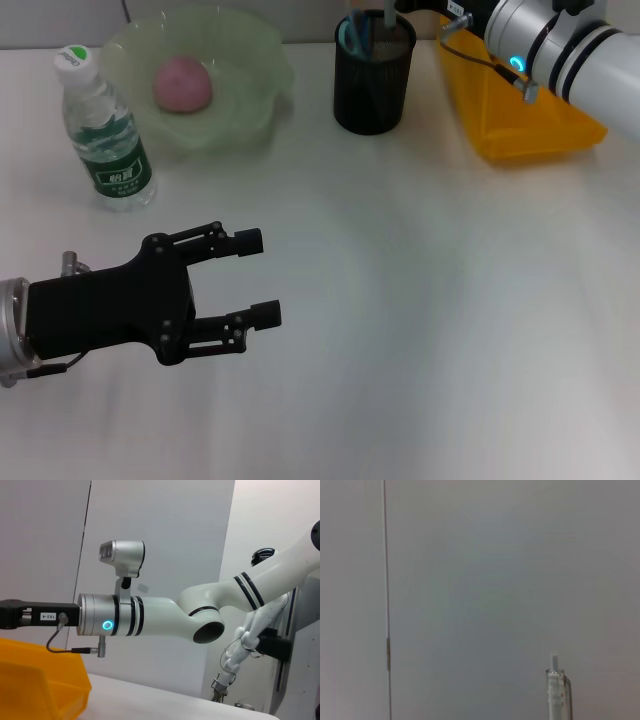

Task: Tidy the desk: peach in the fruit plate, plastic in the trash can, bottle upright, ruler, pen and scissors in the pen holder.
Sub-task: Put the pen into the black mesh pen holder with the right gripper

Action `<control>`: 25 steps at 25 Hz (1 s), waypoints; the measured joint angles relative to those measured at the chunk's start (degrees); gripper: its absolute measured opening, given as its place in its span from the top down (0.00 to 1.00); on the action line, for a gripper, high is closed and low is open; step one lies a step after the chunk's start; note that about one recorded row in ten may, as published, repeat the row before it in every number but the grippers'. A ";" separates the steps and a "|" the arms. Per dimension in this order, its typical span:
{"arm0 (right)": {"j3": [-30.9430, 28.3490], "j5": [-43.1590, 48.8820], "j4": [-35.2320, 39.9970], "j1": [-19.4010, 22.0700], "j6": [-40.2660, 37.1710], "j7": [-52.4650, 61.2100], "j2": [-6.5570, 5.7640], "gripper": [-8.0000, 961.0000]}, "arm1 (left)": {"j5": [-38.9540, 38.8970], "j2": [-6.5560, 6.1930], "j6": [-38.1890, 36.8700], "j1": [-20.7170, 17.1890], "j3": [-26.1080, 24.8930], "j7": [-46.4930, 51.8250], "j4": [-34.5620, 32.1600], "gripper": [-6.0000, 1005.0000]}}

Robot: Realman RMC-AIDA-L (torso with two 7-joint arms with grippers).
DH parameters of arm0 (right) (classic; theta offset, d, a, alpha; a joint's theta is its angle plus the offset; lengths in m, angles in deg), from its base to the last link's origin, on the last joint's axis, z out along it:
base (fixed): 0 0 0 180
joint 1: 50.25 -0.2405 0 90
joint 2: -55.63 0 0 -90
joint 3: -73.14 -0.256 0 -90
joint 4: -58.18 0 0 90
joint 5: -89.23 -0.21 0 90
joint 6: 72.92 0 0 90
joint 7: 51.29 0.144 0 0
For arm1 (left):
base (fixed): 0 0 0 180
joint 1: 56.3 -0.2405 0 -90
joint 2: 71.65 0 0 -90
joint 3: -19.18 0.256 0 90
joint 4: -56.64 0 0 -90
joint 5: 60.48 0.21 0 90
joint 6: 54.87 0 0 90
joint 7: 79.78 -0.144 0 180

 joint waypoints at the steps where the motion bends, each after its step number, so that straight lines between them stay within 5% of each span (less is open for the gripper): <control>1: 0.00 0.00 0.00 -0.12 0.12 0.00 0.00 0.75 | -0.03 0.00 -0.07 0.00 -0.02 0.00 0.00 0.22; 17: -0.07 0.00 -0.71 -1.89 2.69 0.67 0.00 0.72 | -0.36 -0.25 -1.70 -0.18 -0.44 0.12 0.00 0.22; 25: -0.09 0.00 -0.68 -1.56 2.18 1.35 0.00 0.45 | -0.35 -0.27 -1.86 -0.15 -0.36 0.13 0.00 0.22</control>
